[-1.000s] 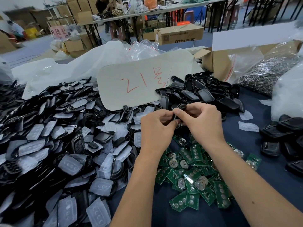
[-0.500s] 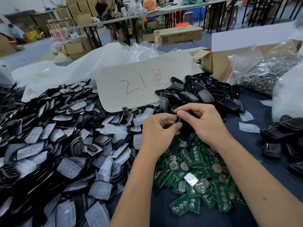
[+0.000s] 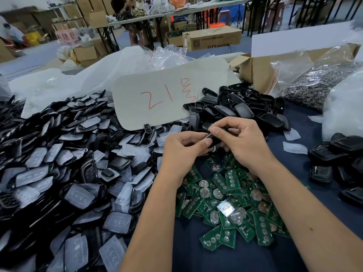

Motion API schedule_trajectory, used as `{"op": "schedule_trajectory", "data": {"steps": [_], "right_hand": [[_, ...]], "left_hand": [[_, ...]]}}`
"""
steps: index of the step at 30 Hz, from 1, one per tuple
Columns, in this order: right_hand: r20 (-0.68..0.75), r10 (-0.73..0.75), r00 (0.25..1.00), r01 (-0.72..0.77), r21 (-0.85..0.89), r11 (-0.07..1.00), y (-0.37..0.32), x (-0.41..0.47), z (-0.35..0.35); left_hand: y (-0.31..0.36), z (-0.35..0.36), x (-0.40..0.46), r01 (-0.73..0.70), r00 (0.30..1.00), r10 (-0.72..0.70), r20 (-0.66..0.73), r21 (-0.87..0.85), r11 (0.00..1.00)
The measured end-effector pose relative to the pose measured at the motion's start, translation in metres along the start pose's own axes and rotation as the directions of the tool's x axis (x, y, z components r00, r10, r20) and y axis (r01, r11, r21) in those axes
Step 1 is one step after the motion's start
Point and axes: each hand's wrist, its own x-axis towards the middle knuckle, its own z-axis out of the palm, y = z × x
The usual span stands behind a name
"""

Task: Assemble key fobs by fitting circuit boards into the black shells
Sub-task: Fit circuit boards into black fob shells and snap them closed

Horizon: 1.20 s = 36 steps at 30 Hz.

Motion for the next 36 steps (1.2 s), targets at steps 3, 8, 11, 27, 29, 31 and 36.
{"op": "schedule_trajectory", "data": {"steps": [3,8,11,27,29,31,36], "right_hand": [[-0.014,-0.004,1.0,0.005,0.004,1.0,-0.001,-0.001,0.0],[0.016,-0.017,1.0,0.017,0.002,1.0,0.0,-0.002,0.0],[0.091,-0.034,0.995,0.033,0.01,0.999,0.0,-0.001,-0.004],[0.135,-0.015,0.991,-0.004,0.138,0.99,0.001,-0.003,-0.008],[0.138,-0.015,0.99,-0.005,0.143,0.99,0.0,-0.004,-0.009],[0.133,-0.01,0.991,-0.009,0.14,0.99,0.0,-0.003,-0.009],[0.127,0.002,0.992,-0.016,0.111,0.994,-0.001,-0.003,-0.007]], "left_hand": [[0.003,-0.003,-0.001,0.041,0.999,-0.04,0.029,-0.037,0.998],[0.004,-0.004,-0.001,0.045,0.998,-0.044,0.035,-0.023,0.999],[0.003,-0.008,-0.001,0.031,1.0,-0.031,-0.001,-0.028,0.999],[0.004,-0.016,0.0,-0.062,0.997,0.063,-0.033,0.023,0.998],[0.005,-0.015,-0.001,-0.063,0.998,0.063,-0.032,-0.01,0.998],[0.006,-0.014,-0.002,-0.066,0.998,0.065,-0.02,-0.031,0.997],[0.005,-0.015,0.0,-0.084,0.996,0.084,-0.014,-0.001,0.996]]}}
